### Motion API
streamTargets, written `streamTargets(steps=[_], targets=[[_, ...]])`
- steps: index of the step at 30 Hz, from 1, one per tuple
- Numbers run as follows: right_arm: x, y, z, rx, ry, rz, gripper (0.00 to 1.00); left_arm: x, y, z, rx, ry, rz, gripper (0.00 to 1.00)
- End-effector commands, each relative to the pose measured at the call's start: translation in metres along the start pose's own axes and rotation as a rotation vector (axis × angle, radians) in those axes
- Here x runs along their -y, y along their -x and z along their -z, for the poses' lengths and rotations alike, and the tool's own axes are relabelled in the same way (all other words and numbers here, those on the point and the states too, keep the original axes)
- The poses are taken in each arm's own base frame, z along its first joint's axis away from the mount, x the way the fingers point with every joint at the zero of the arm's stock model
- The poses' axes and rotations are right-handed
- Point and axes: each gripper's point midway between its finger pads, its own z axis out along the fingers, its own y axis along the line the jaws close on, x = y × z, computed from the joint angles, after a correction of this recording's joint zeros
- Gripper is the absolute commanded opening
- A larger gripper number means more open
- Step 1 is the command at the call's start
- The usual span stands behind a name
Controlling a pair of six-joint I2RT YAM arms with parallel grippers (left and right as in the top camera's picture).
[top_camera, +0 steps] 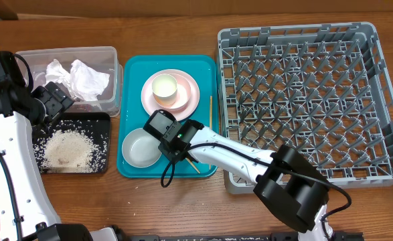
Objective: Sort waste into correct bins and load items into the dishwasher
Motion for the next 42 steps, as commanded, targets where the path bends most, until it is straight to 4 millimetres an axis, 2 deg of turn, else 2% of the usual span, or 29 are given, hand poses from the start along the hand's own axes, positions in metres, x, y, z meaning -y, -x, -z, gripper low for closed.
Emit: streamTargets(steps=[1, 7, 12, 29, 34, 42], targets=[[0.001, 0.006, -0.002, 0.020, -0.013, 0.010, 0.40, 0.002, 0.004, 0.003, 0.012, -0.004, -0.008, 1.00], [-0.001, 0.002, -0.018, 0.001, -0.017, 0.042, 0.40, 0.002, 0.004, 0.003, 0.012, -0.004, -0.008, 1.00], [-0.001, 0.003, -0.020, 0.005, -0.015, 0.056, 0.35, 0.002, 0.004, 0.003, 0.012, -0.004, -0.008, 1.00], [-0.002, 0.002, -0.023, 0.002, -0.014, 0.064, 0.35, 0.002, 0.004, 0.003, 0.012, -0.003, -0.008, 1.00], [-0.001, -0.001, -0.029, -0.013, -0.016, 0.084, 0.35, 0.002, 0.004, 0.003, 0.012, -0.004, -0.008, 1.00], [-0.002, -0.001, -0.029, -0.009, -0.015, 0.086, 0.14, 0.002, 0.004, 0.003, 0.012, -0.004, -0.008, 1.00]])
